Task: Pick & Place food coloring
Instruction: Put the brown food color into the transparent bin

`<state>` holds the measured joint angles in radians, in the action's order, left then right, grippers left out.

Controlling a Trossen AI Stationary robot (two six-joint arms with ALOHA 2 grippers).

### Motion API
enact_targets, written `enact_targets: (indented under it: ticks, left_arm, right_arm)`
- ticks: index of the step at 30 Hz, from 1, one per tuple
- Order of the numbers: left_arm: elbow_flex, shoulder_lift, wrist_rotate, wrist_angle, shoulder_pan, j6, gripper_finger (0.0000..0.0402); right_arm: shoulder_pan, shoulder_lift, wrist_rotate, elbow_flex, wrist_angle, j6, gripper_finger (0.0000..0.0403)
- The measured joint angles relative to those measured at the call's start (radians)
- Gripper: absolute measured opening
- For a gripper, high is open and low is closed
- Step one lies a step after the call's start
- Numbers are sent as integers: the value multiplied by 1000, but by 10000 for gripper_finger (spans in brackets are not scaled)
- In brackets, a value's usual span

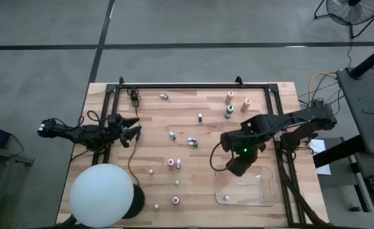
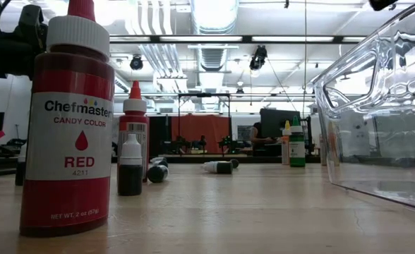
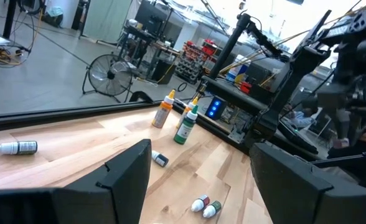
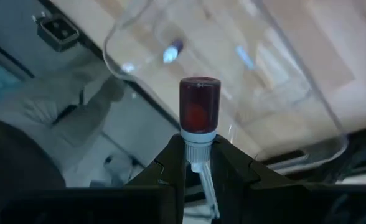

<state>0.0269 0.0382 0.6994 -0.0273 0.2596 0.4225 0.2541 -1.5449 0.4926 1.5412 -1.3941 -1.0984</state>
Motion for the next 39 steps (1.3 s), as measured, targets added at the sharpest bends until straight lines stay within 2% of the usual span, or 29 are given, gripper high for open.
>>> enact_targets:
  ticks: [11,16,24,29,39]
  left_arm:
    - [0,7,0,0,0,0,245]
    - [0,7,0,1,0,0,245]
    - [0,7,1,1,0,0,245]
    - [0,7,0,0,0,0,245]
    - [0,7,0,1,0,0,245]
  right_arm:
    - [4,-113,242,-15,36,-29,46]
    - [-15,-190,313,-33,43,-29,46]
    - [-28,-236,425,-124,49,-39,46]
    - [-28,-235,496,-189,86,-101,46]
    - [-16,-187,531,-310,254,-294,47]
